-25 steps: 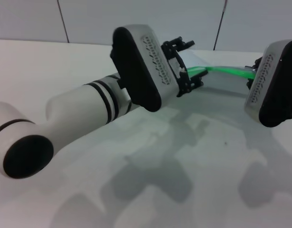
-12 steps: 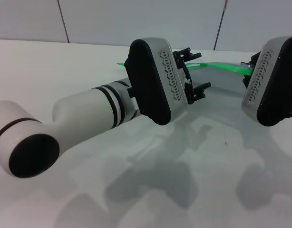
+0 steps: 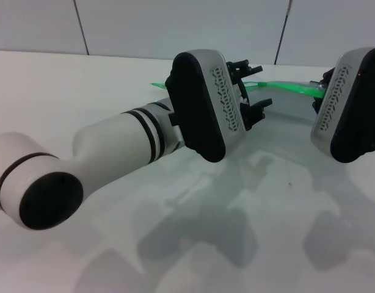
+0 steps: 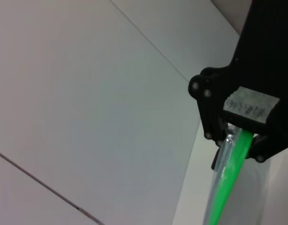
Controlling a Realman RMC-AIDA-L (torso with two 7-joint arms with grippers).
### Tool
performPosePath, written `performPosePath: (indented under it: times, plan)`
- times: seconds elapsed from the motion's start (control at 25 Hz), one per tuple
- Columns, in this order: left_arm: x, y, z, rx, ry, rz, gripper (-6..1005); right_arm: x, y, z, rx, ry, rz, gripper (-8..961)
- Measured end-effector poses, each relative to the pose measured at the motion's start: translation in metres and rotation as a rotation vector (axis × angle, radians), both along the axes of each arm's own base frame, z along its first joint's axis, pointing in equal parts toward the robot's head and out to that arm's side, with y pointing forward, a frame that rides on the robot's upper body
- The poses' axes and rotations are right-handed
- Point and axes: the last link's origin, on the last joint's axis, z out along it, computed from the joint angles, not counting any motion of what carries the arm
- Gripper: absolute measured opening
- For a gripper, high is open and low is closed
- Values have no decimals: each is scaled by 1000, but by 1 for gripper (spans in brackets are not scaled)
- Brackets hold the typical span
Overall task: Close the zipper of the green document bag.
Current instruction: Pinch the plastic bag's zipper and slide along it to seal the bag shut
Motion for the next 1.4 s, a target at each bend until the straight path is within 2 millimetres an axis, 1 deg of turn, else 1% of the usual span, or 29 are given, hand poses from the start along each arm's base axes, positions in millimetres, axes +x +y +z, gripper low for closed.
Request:
performPosePath:
  times: [0.28,0.68,1.04,1.4]
  plan:
    - [-2,4,-2,13,3,10,567,-4,-1,1,1,4,10,53]
    - [-1,6,-3,23,4,-2,568,-9,-3,-1,-2,9,25,53]
    - [-3,7,-9,20,12,8,568,-10,-3,-1,-2,7,27,51]
    - [-2,9,-15,29,6,7,542,-8,-4,-4,-11,1,23,50]
